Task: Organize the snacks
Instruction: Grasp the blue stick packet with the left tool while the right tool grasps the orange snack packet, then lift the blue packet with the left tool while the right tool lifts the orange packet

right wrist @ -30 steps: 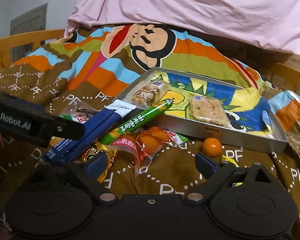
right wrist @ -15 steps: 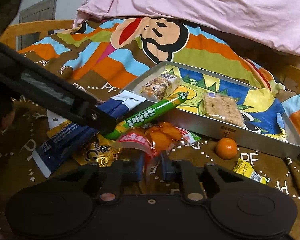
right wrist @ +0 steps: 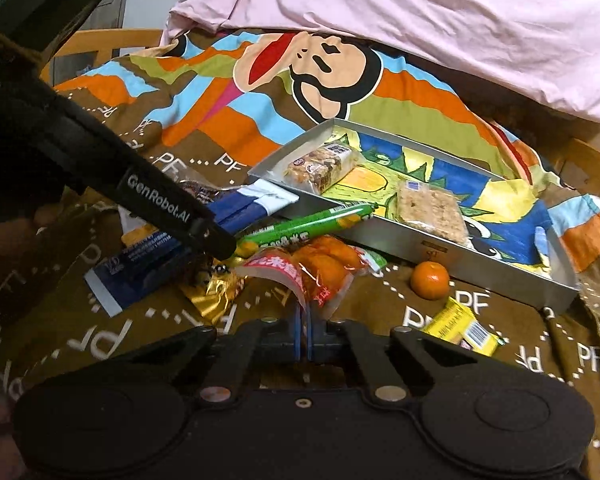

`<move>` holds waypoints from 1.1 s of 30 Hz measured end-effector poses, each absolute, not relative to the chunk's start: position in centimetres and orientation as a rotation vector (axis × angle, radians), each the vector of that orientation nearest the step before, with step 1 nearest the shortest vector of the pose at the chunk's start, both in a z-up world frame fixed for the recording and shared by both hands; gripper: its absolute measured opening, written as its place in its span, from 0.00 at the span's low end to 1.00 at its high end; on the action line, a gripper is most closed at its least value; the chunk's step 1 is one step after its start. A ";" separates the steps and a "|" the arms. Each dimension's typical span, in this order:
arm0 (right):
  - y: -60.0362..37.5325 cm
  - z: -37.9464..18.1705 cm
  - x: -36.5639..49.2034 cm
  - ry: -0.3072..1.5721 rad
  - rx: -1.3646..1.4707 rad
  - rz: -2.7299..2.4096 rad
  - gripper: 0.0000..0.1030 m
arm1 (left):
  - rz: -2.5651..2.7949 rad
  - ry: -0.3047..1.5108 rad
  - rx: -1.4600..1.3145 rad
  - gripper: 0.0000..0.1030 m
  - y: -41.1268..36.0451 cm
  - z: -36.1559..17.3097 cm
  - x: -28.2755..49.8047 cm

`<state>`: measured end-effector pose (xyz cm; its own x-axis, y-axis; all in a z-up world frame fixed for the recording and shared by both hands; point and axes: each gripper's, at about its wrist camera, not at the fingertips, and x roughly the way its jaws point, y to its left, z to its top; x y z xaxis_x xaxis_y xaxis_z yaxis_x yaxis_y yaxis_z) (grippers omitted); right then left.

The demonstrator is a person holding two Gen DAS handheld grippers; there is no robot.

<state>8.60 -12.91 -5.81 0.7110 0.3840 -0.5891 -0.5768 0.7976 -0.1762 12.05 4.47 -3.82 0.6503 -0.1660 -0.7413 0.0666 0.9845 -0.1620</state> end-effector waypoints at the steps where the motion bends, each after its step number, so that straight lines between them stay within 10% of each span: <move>1: -13.0 -5.7 8.2 0.565 -0.372 0.547 0.01 | -0.137 0.860 -0.136 0.40 4.4 -3.8 11.8; 5: -13.5 -5.4 6.5 0.588 -0.399 0.546 0.02 | -0.132 0.859 -0.135 0.40 4.1 -3.7 10.6; 16: -14.6 -3.5 8.2 0.650 -0.171 0.512 0.60 | -0.103 0.858 -0.215 0.38 5.9 -3.6 9.8; 23: -13.0 -5.1 11.5 0.746 -0.024 0.526 0.71 | -0.085 0.848 -0.259 0.38 7.4 -3.7 9.3; 29: -12.1 -6.4 12.3 0.717 0.014 0.516 0.75 | -0.083 0.844 -0.282 0.37 8.0 -3.8 9.0; 33: -12.7 -7.0 12.4 0.684 0.030 0.487 0.50 | -0.084 0.845 -0.283 0.37 8.0 -3.8 9.0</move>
